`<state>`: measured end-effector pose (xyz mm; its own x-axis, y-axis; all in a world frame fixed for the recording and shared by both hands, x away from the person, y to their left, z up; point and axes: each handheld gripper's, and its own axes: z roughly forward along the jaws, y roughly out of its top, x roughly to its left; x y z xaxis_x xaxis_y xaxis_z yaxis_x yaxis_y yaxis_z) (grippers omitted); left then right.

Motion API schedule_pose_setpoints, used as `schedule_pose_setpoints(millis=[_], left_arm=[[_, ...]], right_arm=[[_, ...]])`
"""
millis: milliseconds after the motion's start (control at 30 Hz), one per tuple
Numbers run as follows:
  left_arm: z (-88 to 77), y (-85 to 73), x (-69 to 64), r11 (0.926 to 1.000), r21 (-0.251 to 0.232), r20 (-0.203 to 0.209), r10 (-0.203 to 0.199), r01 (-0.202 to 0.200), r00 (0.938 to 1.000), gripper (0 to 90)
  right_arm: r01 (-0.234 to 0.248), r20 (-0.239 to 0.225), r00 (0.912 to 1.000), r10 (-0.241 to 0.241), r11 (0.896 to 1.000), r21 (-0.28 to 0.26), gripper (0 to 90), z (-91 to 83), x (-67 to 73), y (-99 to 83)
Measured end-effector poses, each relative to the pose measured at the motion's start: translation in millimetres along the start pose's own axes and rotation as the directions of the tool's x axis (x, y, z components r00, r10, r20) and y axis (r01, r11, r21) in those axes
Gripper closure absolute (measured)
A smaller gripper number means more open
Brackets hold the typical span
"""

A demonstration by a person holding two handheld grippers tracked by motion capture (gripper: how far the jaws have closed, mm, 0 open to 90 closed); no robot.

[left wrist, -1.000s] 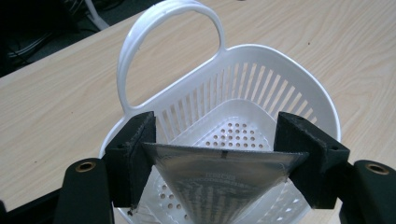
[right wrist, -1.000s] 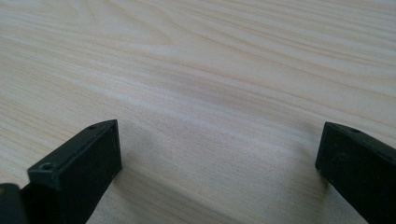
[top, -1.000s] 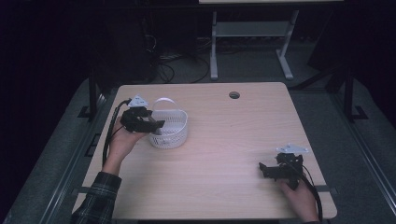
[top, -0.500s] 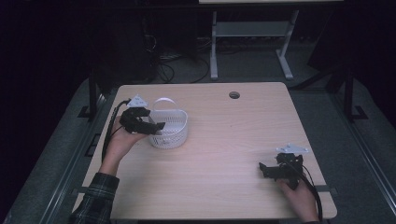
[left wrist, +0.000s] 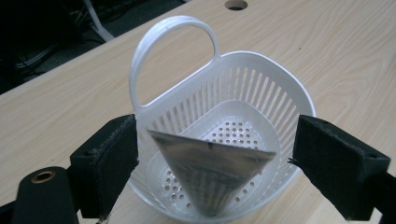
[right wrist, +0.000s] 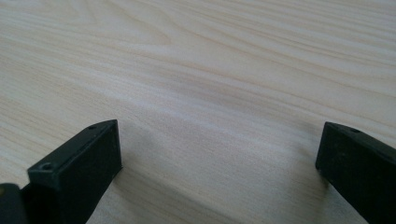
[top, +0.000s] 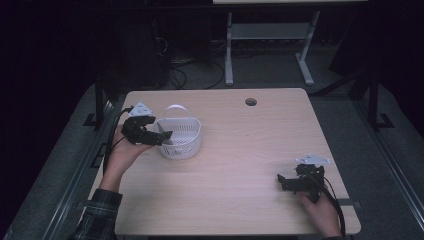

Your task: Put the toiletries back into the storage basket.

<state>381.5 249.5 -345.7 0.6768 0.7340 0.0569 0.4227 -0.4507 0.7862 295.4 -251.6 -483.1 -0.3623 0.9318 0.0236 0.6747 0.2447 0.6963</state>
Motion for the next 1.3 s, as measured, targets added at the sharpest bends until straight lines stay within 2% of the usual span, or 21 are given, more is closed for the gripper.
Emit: schedule_pose_setpoints(millis=[200, 367, 633, 667, 733, 1033, 1167, 1300], left_arm=[[-15.9, -7.2, -1.3, 0.9999, -0.009, -0.005, 0.009, -0.009, 0.9999, 13.6], [-24.1, -14.3, -3.2, 0.9997, -0.026, -0.012, -0.001, 0.001, 0.9999, 13.6], [-38.0, -32.8, -10.2, 0.9995, -0.033, -0.023, -0.004, 0.003, 0.9997, 13.6], [-39.7, -40.3, -12.7, 0.9994, -0.033, -0.027, -0.007, 0.007, 0.9996, 13.6], [-39.7, -42.9, -13.3, 0.9993, -0.036, -0.026, -0.01, 0.009, 0.9996, 13.6], [-39.9, -73.3, -26.6, 0.9997, -0.024, -0.012, -0.008, 0.007, 0.9999, 13.6], [-34.3, -89.5, -33.0, 1.0, 0.005, 0.003, 0.008, -0.008, 1.0, 13.6], [-31.4, -101.5, -39.6, 0.9998, 0.015, 0.014, 0.014, -0.015, 0.9998, 13.5]], right_arm=[[-0.003, -0.001, 1.0, 0.003, 1.0, 0.001, 0.0, 0.0, 0.2, 0.1], [-0.001, -0.002, 1.0, 0.001, 1.0, 0.0, 0.0, 0.0, 0.1, 0.0], [0.0, 0.0, 1.0, 0.0, 1.0, 0.0, 0.0, 0.1, 0.0, 0.0], [-0.002, 0.0, 1.0, 0.002, 1.0, 0.001, 0.0, 0.0, 0.1, 0.0], [-0.002, -0.001, 1.0, 0.002, 1.0, 0.0, 0.0, 0.0, 0.1, 0.0], [-0.001, 0.0, 1.0, 0.001, 1.0, 0.0, 0.0, 0.1, 0.0, 0.0], [0.0, 0.0, 1.0, 0.0, 1.0, 0.0, 0.0, 0.1, 0.0, 0.0], [-0.002, 0.0, 1.0, 0.002, 1.0, 0.001, 0.0, 0.0, 0.1, 0.0]])
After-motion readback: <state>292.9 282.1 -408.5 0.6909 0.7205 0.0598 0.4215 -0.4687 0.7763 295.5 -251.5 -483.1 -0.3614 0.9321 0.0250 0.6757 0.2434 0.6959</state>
